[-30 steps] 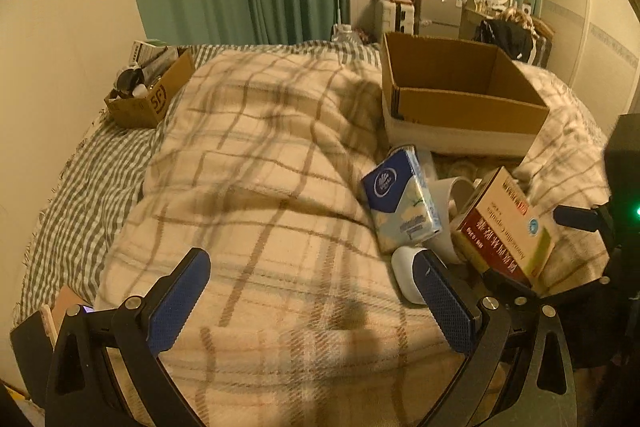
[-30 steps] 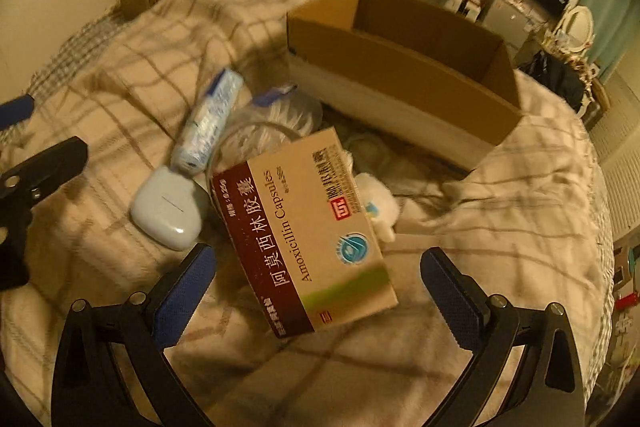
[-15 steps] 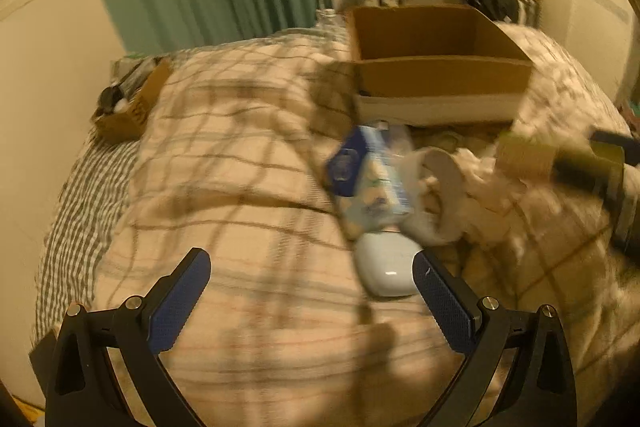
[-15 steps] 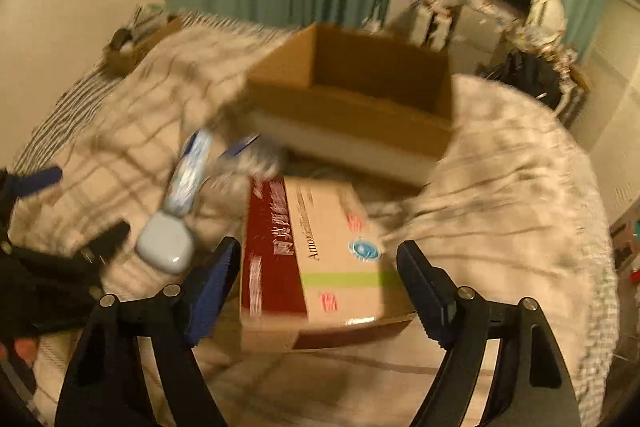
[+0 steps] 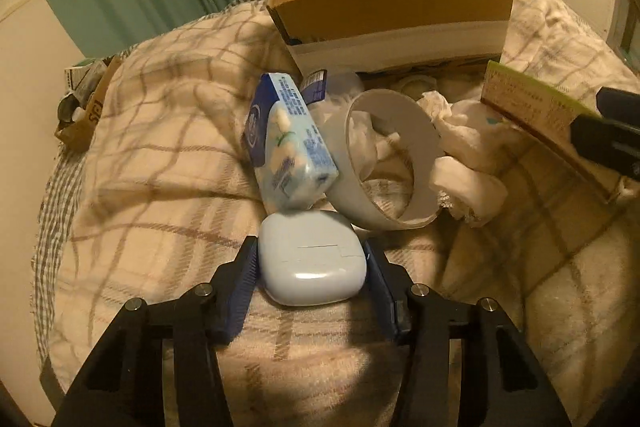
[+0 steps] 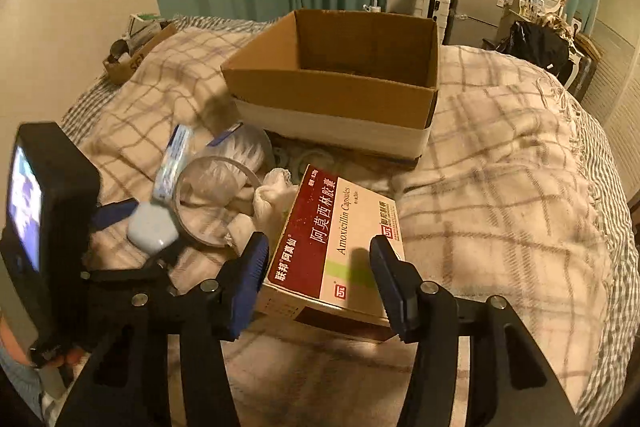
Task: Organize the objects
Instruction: 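Grasp the red-and-white amoxicillin box with the right tool and lift it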
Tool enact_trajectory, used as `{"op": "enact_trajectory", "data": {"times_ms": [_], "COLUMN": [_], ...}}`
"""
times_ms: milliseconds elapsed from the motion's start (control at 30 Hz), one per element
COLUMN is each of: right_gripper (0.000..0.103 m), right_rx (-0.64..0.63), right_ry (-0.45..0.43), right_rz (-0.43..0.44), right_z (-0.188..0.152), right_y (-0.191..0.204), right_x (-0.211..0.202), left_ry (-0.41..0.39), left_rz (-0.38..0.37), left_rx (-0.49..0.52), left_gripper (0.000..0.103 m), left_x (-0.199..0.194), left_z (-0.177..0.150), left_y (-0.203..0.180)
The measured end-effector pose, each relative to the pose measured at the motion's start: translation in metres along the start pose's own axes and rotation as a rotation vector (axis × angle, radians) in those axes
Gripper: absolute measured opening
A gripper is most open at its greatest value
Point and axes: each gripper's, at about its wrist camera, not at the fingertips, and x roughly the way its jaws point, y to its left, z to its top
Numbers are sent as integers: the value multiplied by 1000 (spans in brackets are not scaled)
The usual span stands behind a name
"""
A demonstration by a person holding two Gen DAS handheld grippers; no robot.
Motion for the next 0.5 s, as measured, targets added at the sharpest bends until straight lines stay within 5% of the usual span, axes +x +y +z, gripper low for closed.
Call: {"op": "enact_trajectory", "data": {"times_ms": [400,500], "right_gripper": [82,83], "right_rx": [-121,-153], "right_ry": [90,120], "right_rz": [-166,-199], "right_z": [-2,-3], "right_y": [23,28], "right_x": [30,42], "left_ry": [-71,-83], "left_rz": [-107,-129], "left_rx": [-86,-105], "left_gripper": [53,53], "left_x": [-33,-37], "left_z": [-6,-7], "left_y": [20,24]}}
